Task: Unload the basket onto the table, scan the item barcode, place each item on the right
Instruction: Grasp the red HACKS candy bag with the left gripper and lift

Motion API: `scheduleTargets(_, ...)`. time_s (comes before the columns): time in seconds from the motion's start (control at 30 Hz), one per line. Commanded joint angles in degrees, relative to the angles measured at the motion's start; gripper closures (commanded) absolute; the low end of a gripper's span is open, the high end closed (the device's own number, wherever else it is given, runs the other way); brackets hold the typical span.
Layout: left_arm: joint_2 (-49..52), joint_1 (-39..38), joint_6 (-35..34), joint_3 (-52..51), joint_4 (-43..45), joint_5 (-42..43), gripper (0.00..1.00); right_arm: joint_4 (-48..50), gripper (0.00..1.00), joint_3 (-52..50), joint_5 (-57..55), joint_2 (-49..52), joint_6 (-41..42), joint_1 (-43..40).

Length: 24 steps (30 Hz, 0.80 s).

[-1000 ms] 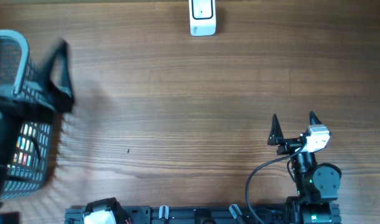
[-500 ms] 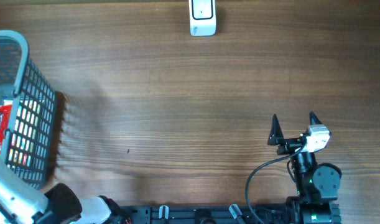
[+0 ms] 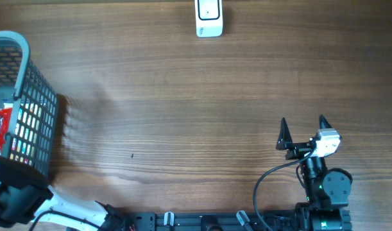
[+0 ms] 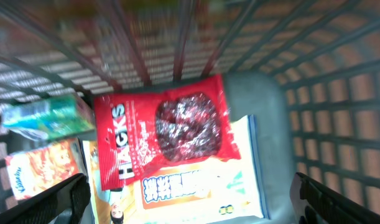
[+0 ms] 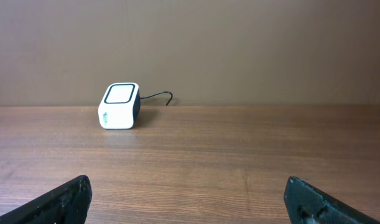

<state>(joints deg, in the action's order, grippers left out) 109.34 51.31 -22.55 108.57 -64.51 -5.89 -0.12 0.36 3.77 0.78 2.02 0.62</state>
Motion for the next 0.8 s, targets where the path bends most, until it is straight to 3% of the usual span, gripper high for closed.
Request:
scheduleTargets(0.0, 3.34, -0.09, 1.16, -2.54, -0.46, 0.94, 0.00, 0.15, 0.01, -0.07, -0.74, -0.24, -0.50, 0.15)
scheduleTargets(0.57, 3.96, -0.02, 1.33, -24.41, 18.40, -1.25, 0.00, 0.15, 0.00, -0.07, -0.74, -0.24, -0.50, 0.15)
scheduleTargets(0.77, 3.96, -0.02, 1.38, -27.74, 24.37, -1.25, 0.00, 0.15, 0.00, -0.07, -0.74, -0.24, -0.50, 0.15)
